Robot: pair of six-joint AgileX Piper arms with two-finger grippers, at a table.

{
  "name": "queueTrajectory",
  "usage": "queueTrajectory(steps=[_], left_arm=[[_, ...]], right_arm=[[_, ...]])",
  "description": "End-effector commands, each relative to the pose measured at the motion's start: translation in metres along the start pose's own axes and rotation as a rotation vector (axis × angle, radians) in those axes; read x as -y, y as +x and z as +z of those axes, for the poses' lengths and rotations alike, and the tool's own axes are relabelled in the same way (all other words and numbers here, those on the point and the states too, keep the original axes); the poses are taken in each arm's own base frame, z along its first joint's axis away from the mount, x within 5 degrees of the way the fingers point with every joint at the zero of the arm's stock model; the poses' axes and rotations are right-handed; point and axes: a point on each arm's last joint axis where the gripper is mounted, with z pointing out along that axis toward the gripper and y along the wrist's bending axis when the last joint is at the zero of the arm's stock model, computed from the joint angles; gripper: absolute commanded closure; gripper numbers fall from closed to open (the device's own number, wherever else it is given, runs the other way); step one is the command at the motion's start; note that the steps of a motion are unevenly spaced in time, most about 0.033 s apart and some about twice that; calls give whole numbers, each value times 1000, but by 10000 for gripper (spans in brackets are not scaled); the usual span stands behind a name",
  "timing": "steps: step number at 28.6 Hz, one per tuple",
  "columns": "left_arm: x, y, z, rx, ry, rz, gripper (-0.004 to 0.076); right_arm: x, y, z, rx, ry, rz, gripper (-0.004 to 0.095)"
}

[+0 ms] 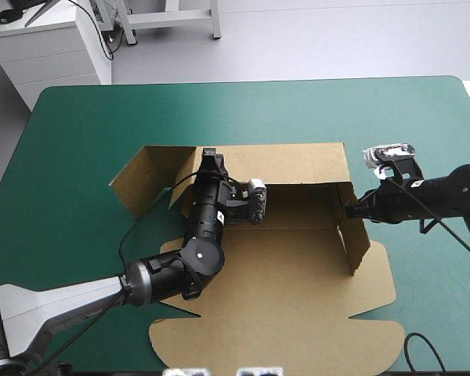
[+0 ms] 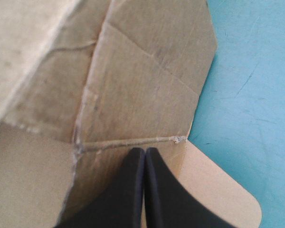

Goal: Fold the box

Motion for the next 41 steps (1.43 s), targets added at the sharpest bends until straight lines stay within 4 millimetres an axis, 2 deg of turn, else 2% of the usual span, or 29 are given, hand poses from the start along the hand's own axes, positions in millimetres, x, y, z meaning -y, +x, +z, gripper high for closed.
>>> queueTrajectory(steps=[1,5,12,15,20,25,28,35,41], left_arm=[[-28,0,-8,27,-148,25,731],[-28,0,-8,27,-148,25,731],[-28,0,-8,28,-147,26,731],[-28,0,-8,28,-147,26,731],[-28,0,-8,30,-146,26,731],[-28,0,-8,30,-146,26,731],[-28,0,-8,30,-146,26,731],[-28,0,-8,30,-146,26,731],[-27,-1,-8,33,-144,25,731]], right_arm=[[-14,-1,-19,134,-11,-65,927],[-22,2,-29,178,-16,-126,927],[-24,4,-26,187,-40,-221,919],[-24,4,-26,190,-30,-274,882],[-22,5,-26,177,-1,-352,683],[-17,8,-26,138,46,-391,369],[-14,6,-26,149,85,-403,260],[-7,0,-28,199,173,-399,251],[-10,-4,-19,220,79,-329,251]])
